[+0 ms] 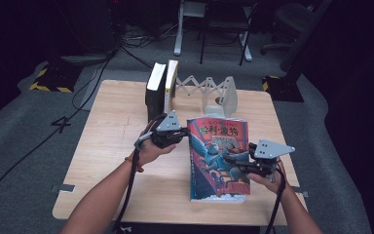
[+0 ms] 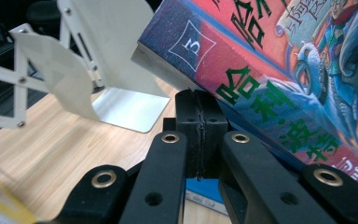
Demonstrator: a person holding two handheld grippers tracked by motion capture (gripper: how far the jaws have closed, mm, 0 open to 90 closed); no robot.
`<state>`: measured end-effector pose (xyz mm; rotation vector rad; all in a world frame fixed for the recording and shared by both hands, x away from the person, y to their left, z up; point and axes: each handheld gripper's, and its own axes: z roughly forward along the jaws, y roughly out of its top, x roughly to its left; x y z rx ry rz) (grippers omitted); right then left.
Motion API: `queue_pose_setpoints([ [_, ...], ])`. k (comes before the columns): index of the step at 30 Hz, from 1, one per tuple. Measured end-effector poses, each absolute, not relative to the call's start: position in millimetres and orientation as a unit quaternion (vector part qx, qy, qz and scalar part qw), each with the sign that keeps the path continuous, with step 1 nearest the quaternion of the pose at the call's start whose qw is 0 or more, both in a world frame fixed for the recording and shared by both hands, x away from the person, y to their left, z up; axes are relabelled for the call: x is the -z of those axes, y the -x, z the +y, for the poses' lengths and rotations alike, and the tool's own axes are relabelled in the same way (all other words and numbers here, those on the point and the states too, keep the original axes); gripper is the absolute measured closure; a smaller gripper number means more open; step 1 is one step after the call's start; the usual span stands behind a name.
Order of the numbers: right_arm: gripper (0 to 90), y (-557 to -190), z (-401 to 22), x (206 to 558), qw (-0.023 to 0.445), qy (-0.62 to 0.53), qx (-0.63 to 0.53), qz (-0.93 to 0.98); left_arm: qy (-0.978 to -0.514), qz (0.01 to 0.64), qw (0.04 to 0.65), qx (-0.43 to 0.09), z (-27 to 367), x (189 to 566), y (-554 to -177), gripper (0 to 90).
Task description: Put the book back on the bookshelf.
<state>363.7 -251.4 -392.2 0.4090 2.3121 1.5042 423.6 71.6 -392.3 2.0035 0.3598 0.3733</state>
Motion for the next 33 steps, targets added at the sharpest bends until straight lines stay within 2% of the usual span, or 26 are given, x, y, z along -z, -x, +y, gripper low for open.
queue_pose_setpoints([
  [1,61.8,-367,-251,390,0.168,-0.149,-0.532,0.817,-0.832,0.147,0.512,-0.152,70,392,-423,89.5],
  [2,70.2,-370,-251,387,0.162,-0.155,-0.527,0.819,-0.834,0.145,0.509,-0.153,69,392,-423,89.5],
  [3,74.8,-372,-251,384,0.162,-0.156,-0.521,0.824,-0.835,0.147,0.509,-0.152,68,393,-423,89.5],
  [6,80.9,-371,-249,381,0.169,-0.153,-0.514,0.827,-0.831,0.157,0.513,-0.146,72,395,-426,89.5],
  [14,85.1,-364,-247,380,0.216,-0.156,-0.526,0.808,-0.825,0.162,0.519,-0.157,74,387,-427,88.0],
  [18,85.2,-362,-245,379,0.233,-0.155,-0.528,0.802,-0.824,0.173,0.512,-0.169,77,391,-426,81.4],
  [24,85.2,-360,-241,383,0.239,-0.147,-0.52,0.807,-0.825,0.186,0.515,-0.139,82,415,-419,72.7],
  [33,85.2,-362,-238,384,0.238,-0.151,-0.515,0.81,-0.872,0.181,0.45,-0.071,67,464,-395,45.5],
])
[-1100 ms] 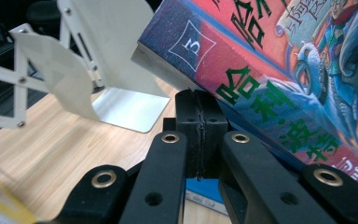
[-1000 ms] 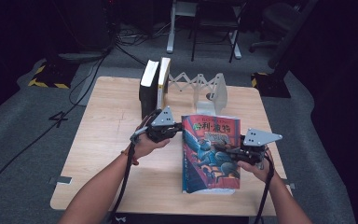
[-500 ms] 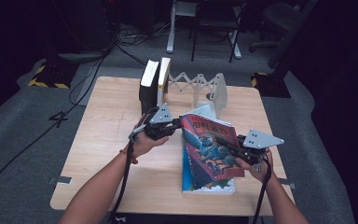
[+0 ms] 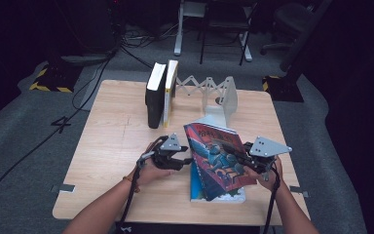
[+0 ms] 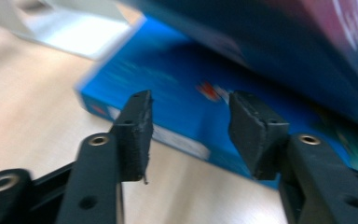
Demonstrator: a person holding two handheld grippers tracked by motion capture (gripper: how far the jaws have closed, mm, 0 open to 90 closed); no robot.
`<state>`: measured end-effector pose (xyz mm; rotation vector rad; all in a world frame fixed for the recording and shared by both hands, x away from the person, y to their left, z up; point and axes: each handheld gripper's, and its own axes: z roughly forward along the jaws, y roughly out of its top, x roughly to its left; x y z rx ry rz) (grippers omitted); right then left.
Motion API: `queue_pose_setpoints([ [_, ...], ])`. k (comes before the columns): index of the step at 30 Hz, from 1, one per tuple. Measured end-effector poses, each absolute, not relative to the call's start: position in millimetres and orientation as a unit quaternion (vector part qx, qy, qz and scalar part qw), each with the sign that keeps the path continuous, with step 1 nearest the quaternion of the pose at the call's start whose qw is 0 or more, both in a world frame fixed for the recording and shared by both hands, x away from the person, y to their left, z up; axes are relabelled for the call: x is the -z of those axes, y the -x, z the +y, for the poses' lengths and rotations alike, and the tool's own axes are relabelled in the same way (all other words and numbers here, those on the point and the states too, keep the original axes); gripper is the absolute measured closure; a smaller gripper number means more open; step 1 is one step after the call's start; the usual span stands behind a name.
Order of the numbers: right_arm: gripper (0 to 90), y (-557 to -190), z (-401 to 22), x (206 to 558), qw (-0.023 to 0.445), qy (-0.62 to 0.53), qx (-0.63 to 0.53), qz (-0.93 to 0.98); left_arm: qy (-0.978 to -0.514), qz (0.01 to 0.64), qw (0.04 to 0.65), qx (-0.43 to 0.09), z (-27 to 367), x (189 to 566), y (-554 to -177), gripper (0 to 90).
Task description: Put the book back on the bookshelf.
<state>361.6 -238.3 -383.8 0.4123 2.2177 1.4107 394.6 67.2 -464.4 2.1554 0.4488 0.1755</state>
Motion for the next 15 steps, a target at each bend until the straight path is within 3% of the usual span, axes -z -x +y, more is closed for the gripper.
queue_pose_setpoints([
  [6,85.2,-362,-237,384,0.241,-0.154,-0.511,0.811,-0.865,0.177,0.467,-0.04,58,463,-374,26.5],
  [7,85.2,-362,-237,384,0.241,-0.154,-0.511,0.811,-0.864,0.185,0.465,-0.054,53,460,-370,25.6],
  [13,85.2,-360,-236,384,0.243,-0.153,-0.505,0.814,-0.865,0.207,0.456,-0.039,44,460,-371,26.4],
  [14,85.1,-360,-236,383,0.243,-0.151,-0.504,0.815,-0.867,0.19,0.46,-0.038,46,458,-368,33.9],
  [15,85.2,-359,-236,383,0.244,-0.15,-0.503,0.815,-0.868,0.185,0.459,-0.042,47,458,-367,35.0],
])
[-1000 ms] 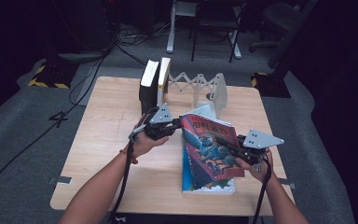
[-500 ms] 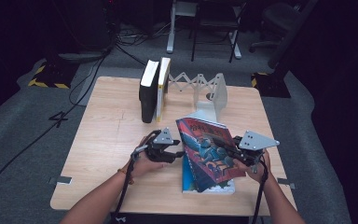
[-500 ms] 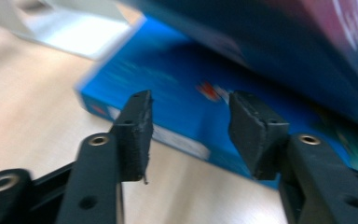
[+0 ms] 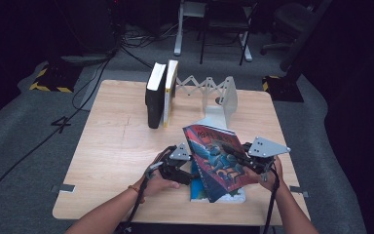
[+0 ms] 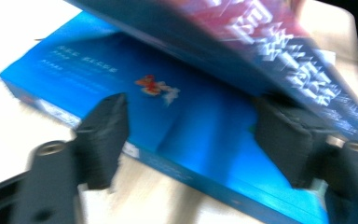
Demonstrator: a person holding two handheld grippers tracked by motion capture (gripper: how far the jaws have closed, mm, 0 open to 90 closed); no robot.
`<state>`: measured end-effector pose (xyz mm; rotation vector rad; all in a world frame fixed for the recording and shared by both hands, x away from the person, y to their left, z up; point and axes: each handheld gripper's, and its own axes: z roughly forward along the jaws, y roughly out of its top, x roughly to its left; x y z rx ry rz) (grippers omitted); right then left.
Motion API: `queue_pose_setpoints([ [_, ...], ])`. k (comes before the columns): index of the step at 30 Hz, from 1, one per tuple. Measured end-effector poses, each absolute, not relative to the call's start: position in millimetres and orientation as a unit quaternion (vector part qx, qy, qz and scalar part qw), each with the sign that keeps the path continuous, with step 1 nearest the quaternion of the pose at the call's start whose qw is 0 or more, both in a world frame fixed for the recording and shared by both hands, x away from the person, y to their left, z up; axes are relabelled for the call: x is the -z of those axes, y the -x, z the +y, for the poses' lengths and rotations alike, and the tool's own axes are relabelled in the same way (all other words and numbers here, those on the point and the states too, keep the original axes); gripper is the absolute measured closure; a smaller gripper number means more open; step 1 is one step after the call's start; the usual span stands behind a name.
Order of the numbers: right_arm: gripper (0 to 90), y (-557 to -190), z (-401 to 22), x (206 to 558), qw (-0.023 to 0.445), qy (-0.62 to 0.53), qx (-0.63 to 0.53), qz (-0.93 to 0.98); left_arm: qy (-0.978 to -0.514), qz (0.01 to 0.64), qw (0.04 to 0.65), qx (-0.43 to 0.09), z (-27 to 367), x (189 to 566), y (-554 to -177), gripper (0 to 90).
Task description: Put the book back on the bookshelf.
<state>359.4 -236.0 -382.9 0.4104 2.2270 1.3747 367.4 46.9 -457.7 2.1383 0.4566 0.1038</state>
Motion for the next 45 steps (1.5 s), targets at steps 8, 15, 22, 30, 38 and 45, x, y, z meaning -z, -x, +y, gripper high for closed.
queue_pose_setpoints([
  [8,85.1,-361,-237,384,0.246,-0.158,-0.501,0.815,-0.85,0.176,0.496,-0.006,54,446,-354,26.9],
  [15,85.0,-361,-232,382,0.245,-0.153,-0.494,0.82,-0.829,0.246,0.502,0.021,38,448,-368,23.6],
  [22,84.2,-362,-234,378,0.234,-0.154,-0.504,0.817,-0.828,0.248,0.503,0.014,37,441,-374,43.2],
  [30,79.3,-360,-245,368,0.235,-0.159,-0.52,0.805,-0.825,0.226,0.517,-0.043,46,422,-368,56.6],
  [38,79.8,-356,-254,362,0.245,-0.157,-0.529,0.797,-0.836,0.191,0.502,-0.111,45,406,-362,64.2],
  [45,82.4,-353,-251,360,0.259,-0.149,-0.537,0.789,-0.833,0.178,0.49,-0.184,48,399,-362,67.5],
])
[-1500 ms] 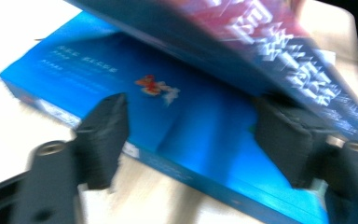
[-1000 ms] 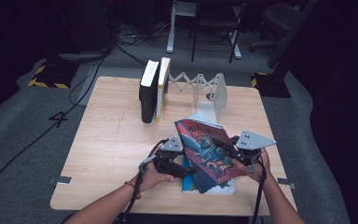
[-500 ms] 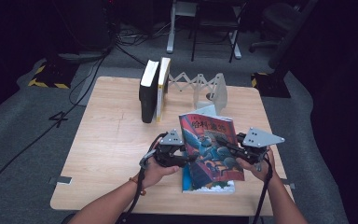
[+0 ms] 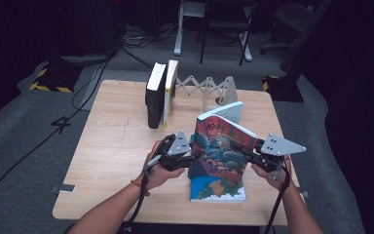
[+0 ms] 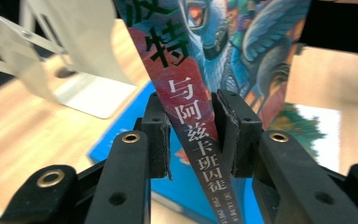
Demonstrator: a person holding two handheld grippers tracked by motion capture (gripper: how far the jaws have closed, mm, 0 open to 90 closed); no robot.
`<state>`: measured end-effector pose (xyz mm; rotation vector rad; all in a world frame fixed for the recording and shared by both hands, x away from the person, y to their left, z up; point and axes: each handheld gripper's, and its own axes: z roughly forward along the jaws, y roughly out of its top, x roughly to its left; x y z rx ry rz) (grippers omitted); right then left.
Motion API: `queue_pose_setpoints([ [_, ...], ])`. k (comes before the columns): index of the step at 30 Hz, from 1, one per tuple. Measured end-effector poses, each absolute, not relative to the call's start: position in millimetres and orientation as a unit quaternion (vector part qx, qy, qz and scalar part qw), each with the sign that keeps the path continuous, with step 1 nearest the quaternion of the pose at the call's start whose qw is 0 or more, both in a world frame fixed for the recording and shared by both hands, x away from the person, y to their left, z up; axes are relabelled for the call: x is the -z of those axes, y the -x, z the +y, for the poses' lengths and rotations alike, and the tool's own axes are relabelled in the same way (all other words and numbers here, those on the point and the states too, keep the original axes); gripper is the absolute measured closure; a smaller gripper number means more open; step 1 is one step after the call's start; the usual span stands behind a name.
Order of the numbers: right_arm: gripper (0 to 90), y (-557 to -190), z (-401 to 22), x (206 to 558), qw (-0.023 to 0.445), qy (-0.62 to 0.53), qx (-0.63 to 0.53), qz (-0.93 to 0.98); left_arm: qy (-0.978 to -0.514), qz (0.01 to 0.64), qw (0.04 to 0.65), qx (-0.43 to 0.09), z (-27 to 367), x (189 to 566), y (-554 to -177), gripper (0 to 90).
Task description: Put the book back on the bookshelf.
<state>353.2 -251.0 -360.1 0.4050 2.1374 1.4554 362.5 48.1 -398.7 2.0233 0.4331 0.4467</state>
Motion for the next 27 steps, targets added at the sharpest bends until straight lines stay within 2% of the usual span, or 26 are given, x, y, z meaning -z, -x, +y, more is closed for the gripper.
queue_pose_setpoints([
  [4,83.1,-351,-248,360,0.266,-0.137,-0.54,0.787,-0.83,0.168,0.492,-0.2,53,400,-361,68.4],
  [12,84.1,-337,-244,362,0.269,-0.11,-0.539,0.791,-0.821,0.148,0.519,-0.187,62,409,-354,67.9],
  [16,84.2,-331,-244,363,0.269,-0.102,-0.54,0.791,-0.817,0.155,0.525,-0.182,60,414,-356,60.5],
  [20,84.1,-327,-241,363,0.275,-0.095,-0.538,0.791,-0.819,0.159,0.524,-0.173,53,418,-357,46.3],
  [23,84.0,-326,-243,364,0.275,-0.096,-0.541,0.789,-0.822,0.156,0.521,-0.169,50,419,-358,45.3],
  [27,83.9,-323,-244,366,0.272,-0.094,-0.546,0.787,-0.825,0.159,0.518,-0.16,46,424,-361,49.7],
])
